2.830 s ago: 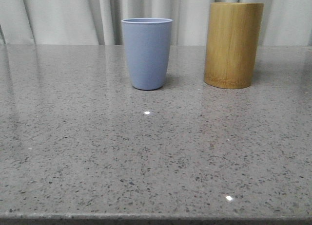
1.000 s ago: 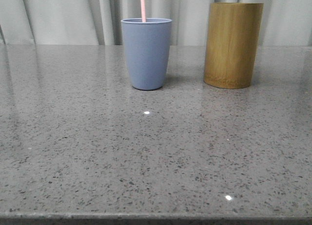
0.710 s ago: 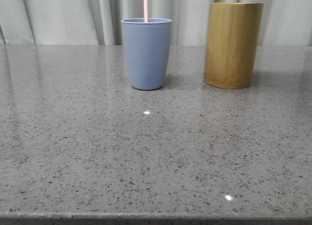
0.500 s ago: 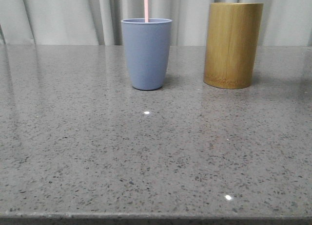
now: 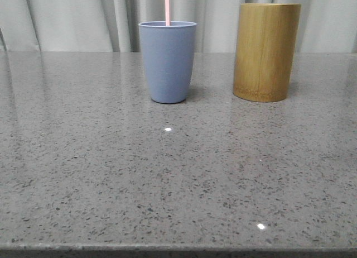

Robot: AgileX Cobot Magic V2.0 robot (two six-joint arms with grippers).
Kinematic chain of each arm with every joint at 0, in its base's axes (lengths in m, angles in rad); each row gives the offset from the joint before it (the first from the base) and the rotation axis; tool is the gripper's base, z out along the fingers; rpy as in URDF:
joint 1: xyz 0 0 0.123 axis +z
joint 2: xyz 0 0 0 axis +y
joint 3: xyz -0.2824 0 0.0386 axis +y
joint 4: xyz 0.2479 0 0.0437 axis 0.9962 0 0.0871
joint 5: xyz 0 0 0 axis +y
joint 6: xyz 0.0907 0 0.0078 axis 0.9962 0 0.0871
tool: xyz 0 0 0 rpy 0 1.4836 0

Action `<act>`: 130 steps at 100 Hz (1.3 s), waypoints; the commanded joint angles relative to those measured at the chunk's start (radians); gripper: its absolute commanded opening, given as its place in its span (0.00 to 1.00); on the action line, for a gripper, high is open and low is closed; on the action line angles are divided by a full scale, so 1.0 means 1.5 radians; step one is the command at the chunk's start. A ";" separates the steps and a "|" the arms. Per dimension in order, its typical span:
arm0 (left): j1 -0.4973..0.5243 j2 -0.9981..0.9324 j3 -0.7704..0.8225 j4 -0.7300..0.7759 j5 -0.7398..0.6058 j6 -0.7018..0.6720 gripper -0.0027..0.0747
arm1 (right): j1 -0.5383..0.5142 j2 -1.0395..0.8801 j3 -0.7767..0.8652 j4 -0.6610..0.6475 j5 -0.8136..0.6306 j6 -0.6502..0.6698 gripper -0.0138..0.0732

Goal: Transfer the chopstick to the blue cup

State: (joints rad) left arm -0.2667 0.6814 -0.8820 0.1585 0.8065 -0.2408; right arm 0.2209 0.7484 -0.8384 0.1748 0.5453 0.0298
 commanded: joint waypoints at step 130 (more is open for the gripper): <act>0.002 -0.217 0.177 0.007 -0.096 -0.008 0.01 | -0.004 -0.301 0.179 -0.005 -0.057 -0.003 0.04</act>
State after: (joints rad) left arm -0.2667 0.3485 -0.5909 0.1596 0.7322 -0.2431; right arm 0.2209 0.2916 -0.5449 0.1726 0.5358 0.0298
